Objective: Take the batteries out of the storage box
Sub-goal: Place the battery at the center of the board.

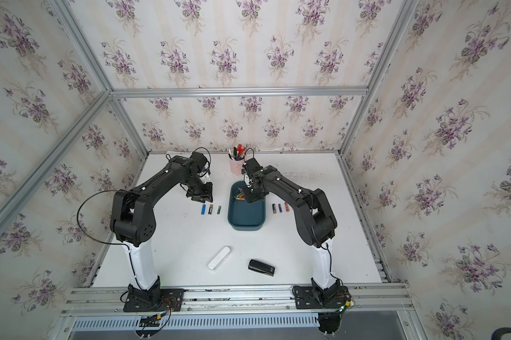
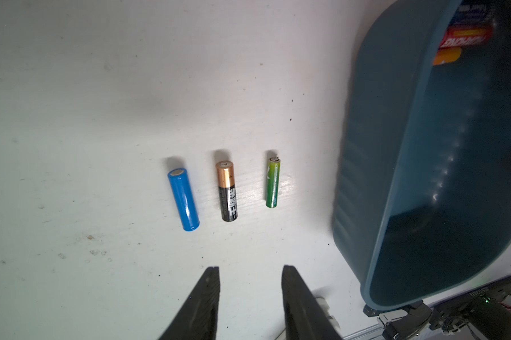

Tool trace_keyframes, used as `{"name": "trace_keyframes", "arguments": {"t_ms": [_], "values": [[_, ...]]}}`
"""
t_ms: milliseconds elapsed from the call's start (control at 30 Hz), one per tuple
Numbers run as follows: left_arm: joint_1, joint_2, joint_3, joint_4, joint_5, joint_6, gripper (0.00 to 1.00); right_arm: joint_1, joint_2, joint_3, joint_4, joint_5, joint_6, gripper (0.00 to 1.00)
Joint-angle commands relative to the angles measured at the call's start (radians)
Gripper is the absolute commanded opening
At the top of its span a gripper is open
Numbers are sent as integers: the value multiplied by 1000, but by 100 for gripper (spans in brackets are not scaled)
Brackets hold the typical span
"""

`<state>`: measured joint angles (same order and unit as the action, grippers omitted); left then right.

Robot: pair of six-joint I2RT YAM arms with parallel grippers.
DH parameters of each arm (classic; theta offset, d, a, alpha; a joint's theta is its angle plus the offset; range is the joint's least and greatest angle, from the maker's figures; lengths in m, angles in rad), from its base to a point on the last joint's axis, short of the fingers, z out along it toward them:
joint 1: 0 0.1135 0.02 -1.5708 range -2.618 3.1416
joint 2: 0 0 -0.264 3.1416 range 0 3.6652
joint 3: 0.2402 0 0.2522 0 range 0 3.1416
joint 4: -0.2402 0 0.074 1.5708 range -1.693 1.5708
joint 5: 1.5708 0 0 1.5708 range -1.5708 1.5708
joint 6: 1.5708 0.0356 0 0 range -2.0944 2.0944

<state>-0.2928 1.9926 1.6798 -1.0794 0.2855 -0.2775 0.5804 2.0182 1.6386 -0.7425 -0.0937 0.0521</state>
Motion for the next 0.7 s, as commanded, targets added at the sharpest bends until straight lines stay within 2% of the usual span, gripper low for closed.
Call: {"name": "trace_keyframes", "arguments": {"t_ms": [0, 333, 667], "values": [[5, -11, 0, -18, -5, 17, 41, -28, -36, 6, -40, 23, -15, 18], [14, -1, 22, -35, -3, 31, 41, -258, -168, -156, -43, 93, -44, 18], [21, 17, 38, -45, -7, 37, 41, -397, -163, -281, 9, 165, -61, 18]]}}
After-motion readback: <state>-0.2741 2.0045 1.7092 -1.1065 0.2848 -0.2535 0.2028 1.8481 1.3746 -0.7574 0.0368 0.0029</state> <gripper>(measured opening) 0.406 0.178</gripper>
